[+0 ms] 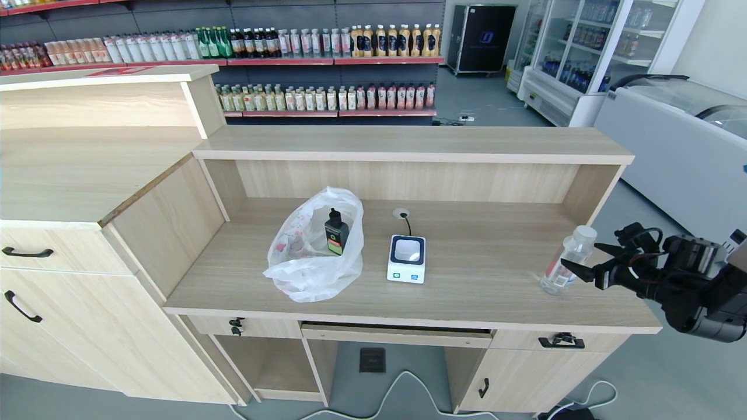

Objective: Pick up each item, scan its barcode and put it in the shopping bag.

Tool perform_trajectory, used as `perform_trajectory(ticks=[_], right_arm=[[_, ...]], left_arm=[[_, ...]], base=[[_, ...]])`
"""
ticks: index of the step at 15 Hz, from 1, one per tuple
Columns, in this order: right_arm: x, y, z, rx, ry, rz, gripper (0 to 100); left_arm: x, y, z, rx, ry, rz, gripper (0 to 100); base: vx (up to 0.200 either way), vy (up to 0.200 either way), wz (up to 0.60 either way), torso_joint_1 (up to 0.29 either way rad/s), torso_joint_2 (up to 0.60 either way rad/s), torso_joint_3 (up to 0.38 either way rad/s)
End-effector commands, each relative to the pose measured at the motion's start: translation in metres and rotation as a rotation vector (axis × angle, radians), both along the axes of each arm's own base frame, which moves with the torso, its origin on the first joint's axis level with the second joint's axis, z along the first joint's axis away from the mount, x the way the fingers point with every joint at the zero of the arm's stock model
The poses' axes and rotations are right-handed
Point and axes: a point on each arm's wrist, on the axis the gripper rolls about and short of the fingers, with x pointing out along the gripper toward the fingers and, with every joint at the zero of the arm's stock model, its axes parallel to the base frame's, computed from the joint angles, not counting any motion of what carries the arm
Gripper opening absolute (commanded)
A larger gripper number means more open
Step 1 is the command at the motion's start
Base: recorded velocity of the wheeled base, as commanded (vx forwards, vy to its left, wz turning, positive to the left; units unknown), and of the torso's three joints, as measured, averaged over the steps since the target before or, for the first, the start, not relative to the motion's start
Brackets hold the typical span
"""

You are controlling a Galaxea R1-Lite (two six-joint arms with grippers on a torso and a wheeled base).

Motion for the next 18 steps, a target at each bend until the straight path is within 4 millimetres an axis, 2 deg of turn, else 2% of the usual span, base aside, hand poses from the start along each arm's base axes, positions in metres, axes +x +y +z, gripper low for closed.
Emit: perform_trajectory(ticks=[1,18], right_arm=[[0.005,0.002,-0.004,0.000,-0.003,0.007,100],[0.024,0.017,-0.019,-0.002,-0.011,0.058,100]], left_arm=[[0.000,0.000,0.000,-0.001,0.000,-0.001,100],[0.000,0.000,0.000,-0.002,0.000,-0.001,100]], base=[[0.000,0.000,0.00,0.000,0.00,0.000],[0.000,0.000,0.00,0.000,0.00,0.000]])
